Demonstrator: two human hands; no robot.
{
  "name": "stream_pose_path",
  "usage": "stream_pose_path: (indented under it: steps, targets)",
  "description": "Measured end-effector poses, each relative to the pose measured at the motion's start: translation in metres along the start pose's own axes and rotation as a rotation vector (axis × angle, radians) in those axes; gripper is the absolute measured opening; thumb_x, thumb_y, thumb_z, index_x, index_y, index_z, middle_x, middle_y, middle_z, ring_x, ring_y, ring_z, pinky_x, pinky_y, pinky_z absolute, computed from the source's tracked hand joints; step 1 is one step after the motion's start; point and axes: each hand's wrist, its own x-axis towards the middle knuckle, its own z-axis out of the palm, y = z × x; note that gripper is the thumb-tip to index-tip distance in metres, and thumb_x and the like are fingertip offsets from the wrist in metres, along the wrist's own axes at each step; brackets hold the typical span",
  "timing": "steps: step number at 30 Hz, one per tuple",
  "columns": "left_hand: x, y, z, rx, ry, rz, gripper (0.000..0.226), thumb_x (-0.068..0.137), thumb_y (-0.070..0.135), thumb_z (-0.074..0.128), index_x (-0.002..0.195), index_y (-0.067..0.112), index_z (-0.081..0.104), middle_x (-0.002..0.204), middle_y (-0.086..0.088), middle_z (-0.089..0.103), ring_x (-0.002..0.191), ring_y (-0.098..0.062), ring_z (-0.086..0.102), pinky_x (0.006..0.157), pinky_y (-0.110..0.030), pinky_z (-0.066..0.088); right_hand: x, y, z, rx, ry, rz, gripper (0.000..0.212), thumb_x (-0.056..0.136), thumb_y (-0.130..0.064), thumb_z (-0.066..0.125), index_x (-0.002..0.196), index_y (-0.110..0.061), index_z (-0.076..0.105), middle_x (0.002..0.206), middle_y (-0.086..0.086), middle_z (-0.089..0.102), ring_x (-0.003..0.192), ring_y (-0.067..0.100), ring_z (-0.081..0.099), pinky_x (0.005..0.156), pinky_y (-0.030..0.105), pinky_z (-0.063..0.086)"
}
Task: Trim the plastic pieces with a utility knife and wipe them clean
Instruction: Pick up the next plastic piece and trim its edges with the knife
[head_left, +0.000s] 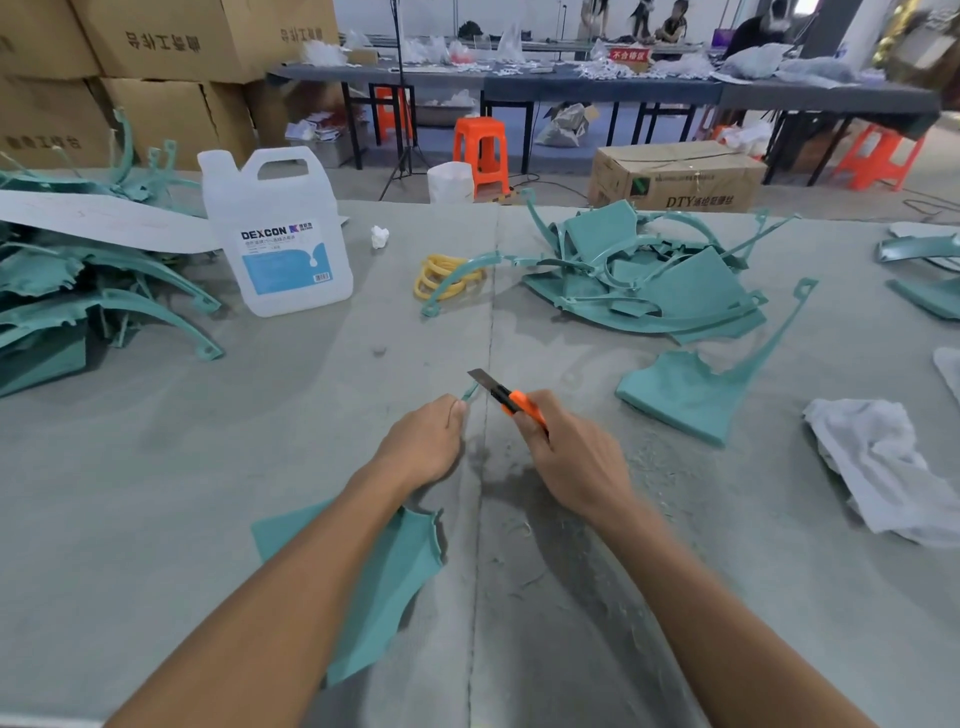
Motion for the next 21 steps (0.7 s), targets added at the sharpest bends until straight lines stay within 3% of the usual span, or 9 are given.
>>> stream_pose_path:
  steps: [4, 7, 12, 21]
  targets:
    - [0.000, 0.000, -0.001, -0.003, 0.008, 0.008, 0.039, 0.109, 0.039, 0.020, 0.082, 0.020, 0.041, 0.088, -0.006, 0.055, 0.089, -0.034, 0.056, 0.073, -0.040, 0.041, 0.001, -0.004, 0.001, -0.055, -0.010, -0.013, 0.025, 0.106, -0.054, 0.032, 0.115, -0.033, 0.042, 0.066, -0.012, 0.045, 0.060, 0.024, 0.054, 0.054, 0.036, 0.044]
    - [0.000, 0.001, 0.000, -0.003, 0.010, 0.012, 0.039, 0.109, 0.039, 0.020, 0.086, 0.018, 0.043, 0.092, -0.009, 0.057, 0.089, -0.034, 0.056, 0.075, -0.040, 0.042, 0.009, 0.000, 0.000, 0.008, 0.033, 0.137, 0.025, 0.107, -0.051, 0.032, 0.116, -0.031, 0.044, 0.066, -0.011, 0.049, 0.056, 0.018, 0.050, 0.048, 0.032, 0.032]
    - [0.001, -0.001, 0.002, 0.005, 0.022, -0.009, 0.039, 0.109, 0.040, 0.019, 0.088, 0.017, 0.044, 0.094, -0.010, 0.060, 0.088, -0.033, 0.055, 0.075, -0.040, 0.043, 0.007, -0.004, 0.001, 0.069, -0.029, 0.127, 0.023, 0.106, -0.052, 0.034, 0.112, -0.033, 0.044, 0.071, -0.002, 0.060, 0.067, 0.028, 0.061, 0.062, 0.042, 0.051]
    - [0.003, -0.001, 0.004, 0.010, 0.025, -0.016, 0.037, 0.109, 0.039, 0.021, 0.089, 0.018, 0.044, 0.092, -0.008, 0.056, 0.087, -0.033, 0.054, 0.073, -0.039, 0.039, 0.010, -0.005, 0.010, 0.135, -0.070, 0.161, 0.026, 0.104, -0.057, 0.033, 0.104, -0.034, 0.045, 0.072, -0.005, 0.062, 0.066, 0.022, 0.062, 0.063, 0.045, 0.055]
